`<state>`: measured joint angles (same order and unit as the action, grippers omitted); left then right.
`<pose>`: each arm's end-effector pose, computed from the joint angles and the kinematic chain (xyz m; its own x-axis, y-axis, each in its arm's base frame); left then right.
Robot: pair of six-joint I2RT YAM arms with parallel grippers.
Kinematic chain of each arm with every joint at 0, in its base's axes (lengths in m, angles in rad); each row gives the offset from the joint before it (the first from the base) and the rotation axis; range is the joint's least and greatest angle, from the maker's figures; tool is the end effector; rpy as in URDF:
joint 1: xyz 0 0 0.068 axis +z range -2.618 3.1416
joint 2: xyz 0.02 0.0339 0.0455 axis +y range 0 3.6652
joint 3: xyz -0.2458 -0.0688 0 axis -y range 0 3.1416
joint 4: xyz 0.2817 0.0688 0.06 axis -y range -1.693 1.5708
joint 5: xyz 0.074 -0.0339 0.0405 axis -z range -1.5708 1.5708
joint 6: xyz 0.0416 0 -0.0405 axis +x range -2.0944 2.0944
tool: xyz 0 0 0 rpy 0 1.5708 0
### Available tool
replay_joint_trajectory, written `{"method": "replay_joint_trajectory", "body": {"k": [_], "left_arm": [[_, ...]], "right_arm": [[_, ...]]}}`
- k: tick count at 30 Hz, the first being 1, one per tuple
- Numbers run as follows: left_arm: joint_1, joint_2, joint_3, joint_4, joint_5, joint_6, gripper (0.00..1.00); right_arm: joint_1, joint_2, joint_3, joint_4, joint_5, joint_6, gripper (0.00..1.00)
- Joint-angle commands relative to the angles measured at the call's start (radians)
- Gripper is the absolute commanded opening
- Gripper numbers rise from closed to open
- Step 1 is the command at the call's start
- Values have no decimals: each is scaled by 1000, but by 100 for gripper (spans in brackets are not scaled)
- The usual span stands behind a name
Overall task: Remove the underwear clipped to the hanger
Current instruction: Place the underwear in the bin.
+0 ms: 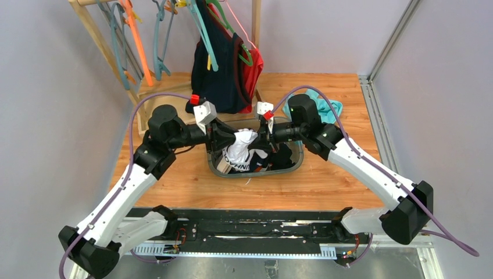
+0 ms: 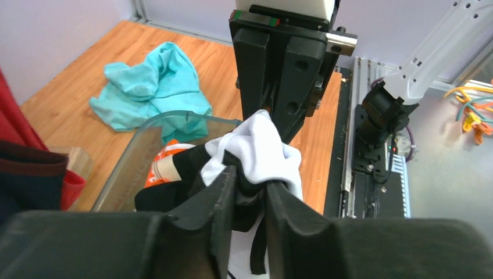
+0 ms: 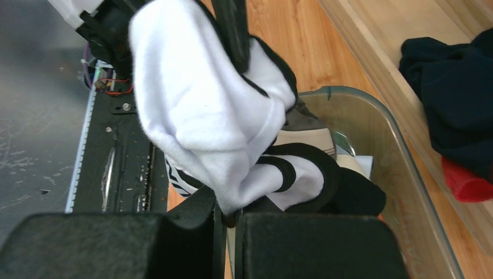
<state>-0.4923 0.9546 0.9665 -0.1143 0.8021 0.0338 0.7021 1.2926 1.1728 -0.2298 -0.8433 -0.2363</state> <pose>0.2161 -0.1499 0.3669 -0.0576 0.0576 -0.9967 0.9612 0.2729 -0.0398 0.2356 0.2400 0.3409 -0.0283 -0.2278 -0.9733 -0.9996 0.0013 0.0288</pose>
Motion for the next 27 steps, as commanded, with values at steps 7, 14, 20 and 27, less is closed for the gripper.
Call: {"method": "replay_joint_trajectory", "body": {"k": [7, 14, 20, 27], "left_arm": [[6, -133, 67, -118, -324, 155, 66], [30, -159, 111, -168, -562, 182, 87], [34, -170, 109, -177, -614, 207, 94], [34, -181, 106, -186, -608, 226, 98]], "right_arm": [[-30, -109, -34, -14, 230, -79, 1], [-92, -135, -36, -14, 439, -70, 1], [-139, -101, -54, 0, 615, -131, 1], [-167, -6, -63, 0, 736, -206, 1]]}}
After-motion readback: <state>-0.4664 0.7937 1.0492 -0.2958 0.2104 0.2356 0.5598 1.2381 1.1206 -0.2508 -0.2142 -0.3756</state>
